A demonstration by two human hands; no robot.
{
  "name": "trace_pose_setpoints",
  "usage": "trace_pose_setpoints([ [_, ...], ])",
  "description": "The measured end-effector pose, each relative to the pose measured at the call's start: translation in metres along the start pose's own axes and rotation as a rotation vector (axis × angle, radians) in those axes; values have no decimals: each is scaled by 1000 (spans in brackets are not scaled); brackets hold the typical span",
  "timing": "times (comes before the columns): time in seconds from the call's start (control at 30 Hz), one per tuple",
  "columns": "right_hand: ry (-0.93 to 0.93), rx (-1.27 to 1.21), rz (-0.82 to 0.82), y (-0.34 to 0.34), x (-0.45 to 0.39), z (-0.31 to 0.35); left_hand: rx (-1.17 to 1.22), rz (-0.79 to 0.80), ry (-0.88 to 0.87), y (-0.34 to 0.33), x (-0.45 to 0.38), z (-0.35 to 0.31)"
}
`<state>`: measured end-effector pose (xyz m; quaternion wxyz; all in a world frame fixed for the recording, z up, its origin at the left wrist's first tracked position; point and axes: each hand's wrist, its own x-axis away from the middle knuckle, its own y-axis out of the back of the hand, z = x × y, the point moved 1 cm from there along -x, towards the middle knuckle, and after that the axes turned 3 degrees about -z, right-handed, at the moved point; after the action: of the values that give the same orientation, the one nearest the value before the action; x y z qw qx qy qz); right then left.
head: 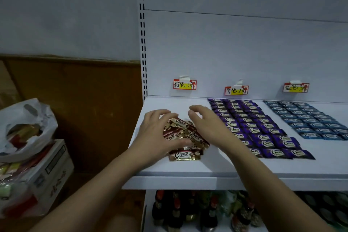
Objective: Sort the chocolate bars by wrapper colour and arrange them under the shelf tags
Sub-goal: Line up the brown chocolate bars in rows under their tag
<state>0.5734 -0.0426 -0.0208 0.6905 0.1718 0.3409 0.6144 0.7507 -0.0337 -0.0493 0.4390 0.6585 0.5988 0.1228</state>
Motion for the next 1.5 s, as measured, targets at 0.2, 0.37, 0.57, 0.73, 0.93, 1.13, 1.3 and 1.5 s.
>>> trace_pose_setpoints([
  [0.2, 0, 166, 179, 30, 5, -6, -85, 42, 4, 21, 4, 3],
  [0.37, -56, 180, 257, 27, 13, -4, -41, 29, 33, 18, 5, -7],
  [0.57, -2, 21, 180, 45, -6, -1, 299, -59, 163, 39, -14, -6],
  [0.73, -51, -19, 177, 40, -56, -4, 347, -74, 278, 44, -58, 18],
  [0.93, -101, 58, 223, 3, -117, -10, 262, -70, 327, 26, -119, 54],
  [1.13, -34, 271, 323, -21, -157, -15, 72, -124, 252, 7, -151, 81],
  [1.3, 145, 433, 373, -24, -157, -21, -123, -84, -22, -4, -140, 92],
  [1.5, 252, 462, 239, -36, -164, -26, -287, 75, -79, -15, -139, 103],
])
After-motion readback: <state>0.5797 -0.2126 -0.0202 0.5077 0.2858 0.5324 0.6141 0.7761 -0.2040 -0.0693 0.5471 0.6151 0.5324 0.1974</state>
